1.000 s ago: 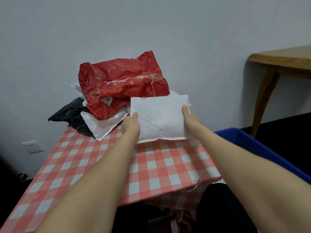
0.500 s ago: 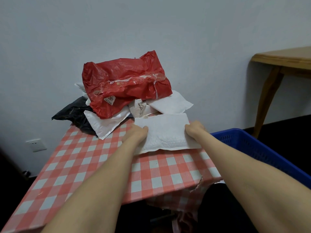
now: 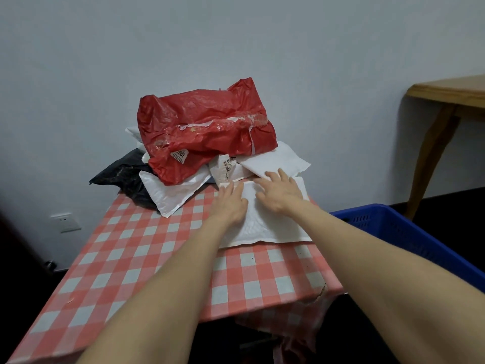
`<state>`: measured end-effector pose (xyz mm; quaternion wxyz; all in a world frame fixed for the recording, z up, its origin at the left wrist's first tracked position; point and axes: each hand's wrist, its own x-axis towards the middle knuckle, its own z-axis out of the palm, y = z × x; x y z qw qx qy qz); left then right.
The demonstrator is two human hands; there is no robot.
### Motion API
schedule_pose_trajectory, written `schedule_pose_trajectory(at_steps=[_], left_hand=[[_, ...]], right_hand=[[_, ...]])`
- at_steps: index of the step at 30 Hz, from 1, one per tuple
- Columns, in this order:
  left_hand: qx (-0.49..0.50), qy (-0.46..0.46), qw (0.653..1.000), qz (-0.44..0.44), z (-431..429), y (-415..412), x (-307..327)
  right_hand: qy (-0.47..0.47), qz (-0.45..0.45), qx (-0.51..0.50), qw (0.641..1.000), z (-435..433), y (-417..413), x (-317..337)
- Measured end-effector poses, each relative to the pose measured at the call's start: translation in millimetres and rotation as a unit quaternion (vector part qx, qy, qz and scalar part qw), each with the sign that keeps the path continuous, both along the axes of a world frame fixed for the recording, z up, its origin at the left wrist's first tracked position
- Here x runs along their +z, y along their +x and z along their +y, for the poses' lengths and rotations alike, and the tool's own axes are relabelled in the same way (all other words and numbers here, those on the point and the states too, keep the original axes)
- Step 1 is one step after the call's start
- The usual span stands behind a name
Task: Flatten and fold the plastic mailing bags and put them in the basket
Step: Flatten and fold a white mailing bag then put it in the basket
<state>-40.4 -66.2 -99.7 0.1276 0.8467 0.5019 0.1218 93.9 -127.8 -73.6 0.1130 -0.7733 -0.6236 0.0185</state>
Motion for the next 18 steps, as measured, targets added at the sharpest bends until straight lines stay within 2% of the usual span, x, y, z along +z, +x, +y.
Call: schedule_pose_trajectory(at_steps=[2, 7, 18], left_hand=[[-0.002, -0.020, 0.999, 0.037, 0.4, -2.6, -8.3], [-0.011, -0.051, 0.995, 0.085, -9.2, -11.2, -19.2], [-0.013, -0.074, 0.989, 0.124, -11.4, -10.4, -21.9]], right_hand=[[-0.050, -0.040, 0.027, 0.998, 3.7, -5.9, -5.9], [-0.111, -0.029, 0.021, 0.993, 2.7, -7.3, -24.0], [-0.149, -0.057, 0.015, 0.987, 6.5, -9.7, -27.1]])
